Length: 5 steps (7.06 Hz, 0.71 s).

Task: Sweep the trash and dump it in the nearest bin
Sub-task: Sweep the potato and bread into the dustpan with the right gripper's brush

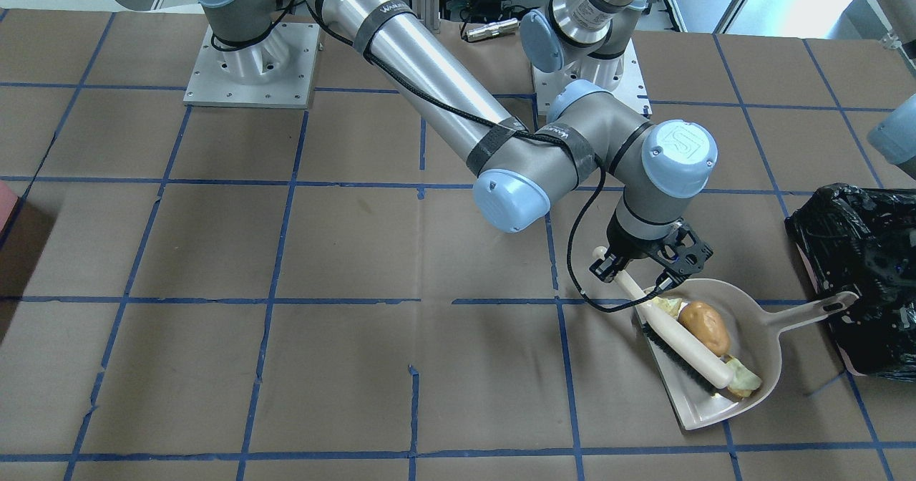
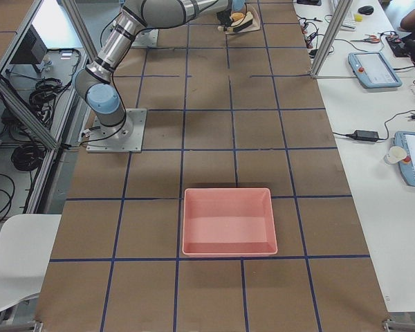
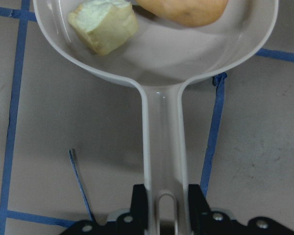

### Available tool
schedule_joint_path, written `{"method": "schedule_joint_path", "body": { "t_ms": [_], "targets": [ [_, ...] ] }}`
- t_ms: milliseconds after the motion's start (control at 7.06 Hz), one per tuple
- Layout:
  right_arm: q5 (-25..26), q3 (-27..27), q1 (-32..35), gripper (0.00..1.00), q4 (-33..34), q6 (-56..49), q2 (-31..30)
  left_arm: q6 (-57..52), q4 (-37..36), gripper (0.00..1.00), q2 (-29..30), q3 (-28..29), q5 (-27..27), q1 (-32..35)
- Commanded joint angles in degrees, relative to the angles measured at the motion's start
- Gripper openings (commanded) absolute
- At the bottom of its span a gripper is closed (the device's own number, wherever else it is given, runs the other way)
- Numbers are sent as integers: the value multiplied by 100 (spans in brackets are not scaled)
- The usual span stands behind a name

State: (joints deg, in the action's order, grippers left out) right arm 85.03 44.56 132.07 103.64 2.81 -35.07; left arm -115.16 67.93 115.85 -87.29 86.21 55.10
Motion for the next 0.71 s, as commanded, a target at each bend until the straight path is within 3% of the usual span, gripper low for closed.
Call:
{"method": "schedule_joint_path", "body": {
  "t_ms": [0,567],
  "targets": [
    [-117,9,20,1,42,391,-87,2,1,6,-1,-8,-8,0],
    [-101,79,-32,2,33,1168,-157,46,10,6,51,19,-87,-8]
  ]
}}
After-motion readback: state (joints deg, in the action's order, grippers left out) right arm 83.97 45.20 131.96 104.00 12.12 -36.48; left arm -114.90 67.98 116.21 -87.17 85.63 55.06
